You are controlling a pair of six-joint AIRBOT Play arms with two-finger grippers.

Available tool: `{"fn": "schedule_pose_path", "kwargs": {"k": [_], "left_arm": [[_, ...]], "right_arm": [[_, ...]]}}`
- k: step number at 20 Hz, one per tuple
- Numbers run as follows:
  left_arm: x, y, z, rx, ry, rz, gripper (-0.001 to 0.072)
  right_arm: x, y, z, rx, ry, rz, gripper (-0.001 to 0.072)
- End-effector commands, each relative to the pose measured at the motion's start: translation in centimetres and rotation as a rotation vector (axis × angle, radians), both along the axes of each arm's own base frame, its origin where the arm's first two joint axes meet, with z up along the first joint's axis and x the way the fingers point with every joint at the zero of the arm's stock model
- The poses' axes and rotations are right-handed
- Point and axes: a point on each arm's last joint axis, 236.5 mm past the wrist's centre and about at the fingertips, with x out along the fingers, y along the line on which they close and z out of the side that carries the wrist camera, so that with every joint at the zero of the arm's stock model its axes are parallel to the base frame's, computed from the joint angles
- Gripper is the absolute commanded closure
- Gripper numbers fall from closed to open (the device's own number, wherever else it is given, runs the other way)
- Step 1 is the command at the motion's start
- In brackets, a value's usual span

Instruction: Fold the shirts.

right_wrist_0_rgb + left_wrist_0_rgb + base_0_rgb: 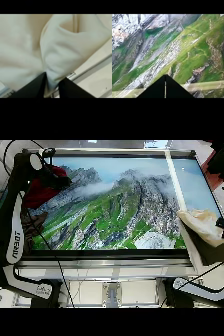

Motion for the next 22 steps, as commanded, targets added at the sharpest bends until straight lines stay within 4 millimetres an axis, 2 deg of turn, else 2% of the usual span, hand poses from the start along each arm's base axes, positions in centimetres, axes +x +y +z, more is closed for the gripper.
{"fn": "schedule_pose_path", "kwargs": {"k": [1,3,4,5,6,7,8,9,10,11,13,16,18,19,20,22], "left_arm": [[-0.2,-0.3,0.0,-0.012,0.006,-0.005,0.0692],[-0.1,-0.3,0.0,-0.013,0.006,-0.005,0.0692],[-0.1,-0.4,0.0,-0.017,0.005,-0.006,0.0692],[0.0,-0.6,0.1,-0.022,0.001,-0.006,0.0692],[0.1,-0.9,0.2,-0.041,-0.003,-0.005,0.0692],[0.1,-1.6,0.3,-0.072,-0.006,-0.010,0.0692],[0.1,-2.6,0.6,-0.112,-0.009,-0.016,0.0692],[0.2,-3.9,1.0,-0.173,-0.015,-0.025,0.0692],[0.4,-5.4,1.6,-0.241,-0.024,-0.033,0.0692],[0.4,-6.7,2.1,-0.300,-0.030,-0.042,0.0692],[0.1,-8.5,2.6,-0.353,-0.026,-0.064,0.0692],[-0.5,-9.8,2.6,-0.356,-0.015,-0.091,0.0692],[-0.5,-10.0,2.6,-0.357,-0.014,-0.094,0.0692],[-0.5,-10.0,2.6,-0.357,-0.014,-0.094,0.0692],[-0.5,-10.0,2.6,-0.357,-0.014,-0.094,0.0692],[-0.4,-10.0,2.7,-0.358,-0.019,-0.093,0.0692]], "right_arm": [[-2.9,0.8,-2.2,0.041,0.098,-0.014,0.0307],[-1.6,1.3,-1.8,0.061,0.044,-0.009,0.0307],[0.1,2.2,-1.4,0.099,-0.033,-0.004,0.0307],[2.7,3.5,-1.1,0.155,-0.151,0.006,0.0307],[6.6,5.8,-0.5,0.252,-0.321,0.023,0.0307],[11.8,8.8,1.2,0.376,-0.558,0.040,0.0307],[17.3,12.1,4.3,0.500,-0.820,0.092,0.0308],[21.3,14.9,7.7,0.586,-1.034,0.178,0.0308],[24.3,17.1,10.4,0.611,-1.193,0.270,0.0308],[26.4,19.4,11.9,0.595,-1.285,0.354,0.0308],[28.5,22.8,11.6,0.489,-1.313,0.508,0.0308],[29.5,25.2,9.5,0.266,-1.237,0.762,0.0308],[29.1,26.2,8.5,0.208,-1.176,0.866,0.0310],[28.5,26.3,7.7,0.188,-1.122,0.904,0.0344],[28.0,26.3,6.9,0.171,-1.076,0.940,0.0343],[27.8,26.5,6.7,0.166,-1.061,0.957,0.0343]]}}
